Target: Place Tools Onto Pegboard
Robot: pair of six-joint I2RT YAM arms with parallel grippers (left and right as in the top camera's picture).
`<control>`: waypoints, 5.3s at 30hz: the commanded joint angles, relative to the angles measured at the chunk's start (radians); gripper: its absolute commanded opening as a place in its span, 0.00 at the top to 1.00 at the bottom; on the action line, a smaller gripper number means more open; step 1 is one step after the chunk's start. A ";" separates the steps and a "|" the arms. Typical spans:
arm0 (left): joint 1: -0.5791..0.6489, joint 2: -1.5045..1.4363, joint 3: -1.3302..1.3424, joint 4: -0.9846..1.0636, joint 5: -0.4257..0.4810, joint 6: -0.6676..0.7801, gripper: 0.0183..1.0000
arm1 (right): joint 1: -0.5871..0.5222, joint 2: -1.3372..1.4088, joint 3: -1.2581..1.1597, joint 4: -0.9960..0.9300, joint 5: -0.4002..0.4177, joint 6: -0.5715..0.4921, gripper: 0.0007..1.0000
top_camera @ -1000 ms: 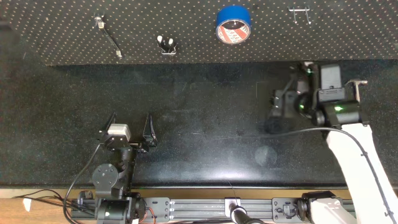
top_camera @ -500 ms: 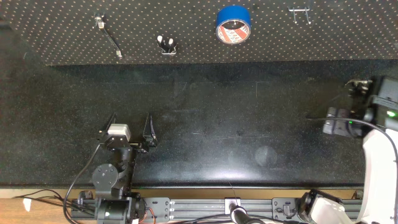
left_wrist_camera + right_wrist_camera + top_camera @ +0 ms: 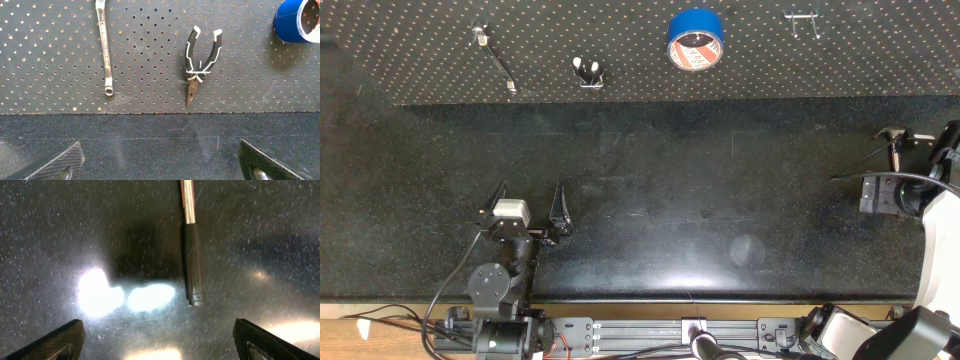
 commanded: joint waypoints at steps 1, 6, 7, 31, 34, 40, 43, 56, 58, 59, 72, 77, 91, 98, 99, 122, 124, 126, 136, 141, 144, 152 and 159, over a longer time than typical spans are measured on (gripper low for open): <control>-0.005 -0.008 -0.002 -0.007 -0.008 -0.013 0.00 | -0.086 0.020 -0.002 0.003 -0.010 -0.063 0.04; -0.005 -0.008 -0.002 -0.007 -0.008 -0.013 0.00 | -0.187 0.091 -0.002 0.031 -0.119 -0.241 0.04; -0.005 -0.008 -0.002 -0.007 -0.008 -0.013 0.00 | -0.186 0.107 -0.002 0.044 -0.119 -0.241 0.04; -0.005 -0.008 -0.002 -0.007 -0.008 -0.013 0.00 | -0.186 0.272 -0.002 0.200 -0.171 -0.420 0.04; -0.005 -0.008 -0.002 -0.007 -0.008 -0.013 0.00 | -0.186 0.285 -0.002 0.200 -0.171 -0.420 0.04; -0.005 -0.008 -0.002 -0.007 -0.008 -0.013 0.00 | -0.186 0.286 -0.002 0.200 -0.171 -0.420 0.04; -0.005 -0.008 -0.002 -0.007 -0.008 -0.013 0.00 | -0.186 0.286 -0.002 0.200 -0.171 -0.420 0.04; -0.005 -0.008 -0.002 -0.007 -0.008 -0.013 0.00 | -0.186 0.306 -0.002 0.200 -0.171 -0.420 0.04; -0.005 -0.008 -0.002 -0.007 -0.008 -0.013 0.00 | -0.186 0.306 -0.002 0.200 -0.171 -0.420 0.04; -0.005 -0.008 -0.002 -0.007 -0.008 -0.013 0.00 | -0.186 0.306 -0.002 0.200 -0.171 -0.420 0.05; -0.005 -0.008 -0.002 -0.007 -0.008 -0.013 0.00 | -0.186 0.306 -0.002 0.199 -0.171 -0.420 0.81; -0.005 -0.008 -0.002 -0.007 -0.008 -0.013 0.00 | -0.186 0.306 -0.002 0.195 -0.171 -0.420 0.81; -0.005 -0.008 -0.002 -0.007 -0.008 -0.013 0.00 | -0.186 0.306 -0.002 0.187 -0.166 -0.420 0.92; -0.005 -0.008 -0.002 -0.007 -0.008 -0.013 0.00 | -0.186 0.077 -0.002 0.169 -0.204 -0.201 0.93; -0.005 -0.008 -0.002 -0.007 -0.008 -0.013 0.00 | -0.186 0.026 -0.002 0.171 -0.280 -0.202 0.93; -0.005 -0.008 -0.002 -0.007 -0.008 -0.013 0.00 | 0.393 -0.209 -0.002 0.571 -0.399 0.243 0.93; -0.005 -0.008 -0.002 -0.007 -0.008 -0.013 0.00 | 0.397 -0.186 -0.002 0.578 -0.399 0.243 0.93; -0.005 -0.008 -0.002 -0.007 -0.008 -0.013 0.00 | 0.397 -0.166 -0.002 0.578 -0.399 0.243 0.93; -0.005 -0.008 -0.002 -0.007 -0.008 -0.013 0.00 | 0.416 -0.077 -0.002 0.578 -0.399 0.236 0.93; -0.005 -0.008 -0.002 -0.007 -0.008 -0.013 0.00 | 0.416 -0.012 -0.002 0.578 -0.381 0.236 0.92; -0.005 -0.008 -0.002 -0.007 -0.008 -0.013 0.00 | 0.416 0.026 -0.002 0.578 -0.376 0.236 0.92; -0.005 -0.008 -0.002 -0.007 -0.008 -0.013 0.00 | 0.416 0.039 -0.002 0.578 -0.376 0.236 0.17; -0.005 -0.008 -0.002 -0.007 -0.008 -0.013 0.00 | 0.416 -0.421 -0.029 0.464 -0.330 0.249 0.07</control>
